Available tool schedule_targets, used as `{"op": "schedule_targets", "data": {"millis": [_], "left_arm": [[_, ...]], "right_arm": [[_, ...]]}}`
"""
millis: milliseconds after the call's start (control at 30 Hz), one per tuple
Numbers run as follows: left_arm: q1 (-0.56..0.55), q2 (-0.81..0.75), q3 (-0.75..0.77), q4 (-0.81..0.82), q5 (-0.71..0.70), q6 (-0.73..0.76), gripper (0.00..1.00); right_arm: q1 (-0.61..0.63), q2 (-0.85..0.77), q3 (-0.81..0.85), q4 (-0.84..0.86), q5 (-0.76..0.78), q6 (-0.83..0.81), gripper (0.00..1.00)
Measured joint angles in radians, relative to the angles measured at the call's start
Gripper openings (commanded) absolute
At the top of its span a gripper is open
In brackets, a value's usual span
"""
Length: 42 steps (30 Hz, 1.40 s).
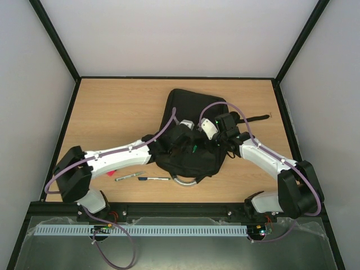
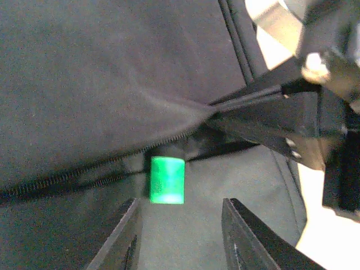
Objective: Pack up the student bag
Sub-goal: Place the stationery in the student bag.
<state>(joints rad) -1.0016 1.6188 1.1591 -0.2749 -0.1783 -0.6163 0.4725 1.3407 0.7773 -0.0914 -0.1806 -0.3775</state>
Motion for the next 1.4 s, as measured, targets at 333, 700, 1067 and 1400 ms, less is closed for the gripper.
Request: {"op": "schedule_targets", "data": {"millis": [333,700,1067,1400], "left_arm": [[-0.023,-0.029,-0.183,0.101,0.021,-0.049,0.02],[-0.014,0.098,-0.161,0.205,0.040,-0.047,0.02],[-0.001,0.286,-0.012,0.319,-0.069,-0.048,0.02],[-0.003,0.302,-0.010,0.370,-0.140,-0.066,0.02]], "right_arm": [[0.000,0.000,0.000,0.000,0.000,0.000,0.01],[-0.002,0.000,0.000,0.000,-0.003,0.000,0.01],[-0.004,0.000,0.000,-0.001,-0.006,0.000,0.01],[-0.006,0.005,0.000,0.003,-0.006,0.000,0.01]]}}
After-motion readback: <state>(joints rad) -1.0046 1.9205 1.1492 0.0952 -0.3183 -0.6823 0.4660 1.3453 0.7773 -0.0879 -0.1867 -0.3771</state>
